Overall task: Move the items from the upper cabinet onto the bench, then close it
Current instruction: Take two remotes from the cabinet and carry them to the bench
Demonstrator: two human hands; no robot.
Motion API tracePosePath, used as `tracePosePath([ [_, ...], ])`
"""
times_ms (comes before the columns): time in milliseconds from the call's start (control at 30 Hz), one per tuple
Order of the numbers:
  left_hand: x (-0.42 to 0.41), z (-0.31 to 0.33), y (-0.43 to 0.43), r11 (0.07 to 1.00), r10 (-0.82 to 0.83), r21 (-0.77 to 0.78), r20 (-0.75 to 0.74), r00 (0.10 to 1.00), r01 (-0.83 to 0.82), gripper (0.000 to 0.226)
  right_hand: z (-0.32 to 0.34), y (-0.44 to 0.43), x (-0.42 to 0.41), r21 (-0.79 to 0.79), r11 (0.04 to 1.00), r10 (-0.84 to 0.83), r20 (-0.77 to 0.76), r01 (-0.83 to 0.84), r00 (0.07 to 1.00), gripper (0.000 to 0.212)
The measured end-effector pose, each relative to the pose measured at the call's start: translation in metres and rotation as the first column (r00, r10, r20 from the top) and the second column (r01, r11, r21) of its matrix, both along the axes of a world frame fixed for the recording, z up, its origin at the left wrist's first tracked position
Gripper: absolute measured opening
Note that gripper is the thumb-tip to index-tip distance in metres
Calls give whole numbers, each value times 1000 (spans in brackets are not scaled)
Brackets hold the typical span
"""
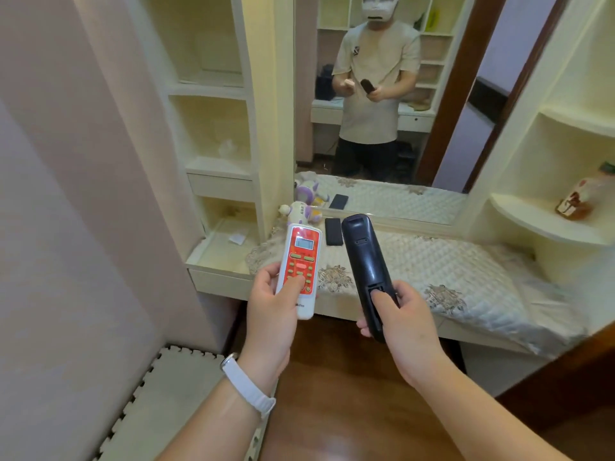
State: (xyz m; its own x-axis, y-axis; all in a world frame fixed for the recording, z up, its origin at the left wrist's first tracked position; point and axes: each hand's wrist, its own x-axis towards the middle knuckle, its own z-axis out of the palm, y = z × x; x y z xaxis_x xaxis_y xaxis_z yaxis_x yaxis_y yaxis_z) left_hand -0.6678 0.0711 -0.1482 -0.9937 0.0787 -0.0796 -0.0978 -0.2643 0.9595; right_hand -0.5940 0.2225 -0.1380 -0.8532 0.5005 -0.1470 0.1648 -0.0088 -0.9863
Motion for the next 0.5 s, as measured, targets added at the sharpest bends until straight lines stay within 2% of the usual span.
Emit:
tracePosePath([
  [233,-50,-15,37,993,-116,-16,18,993,116,23,-4,30,-37,66,996,-65,9,65,998,12],
  [500,-101,-34,93,989,-104,-98,57,993,109,24,-33,91,-94,61,997,-50,43,47,998,10],
])
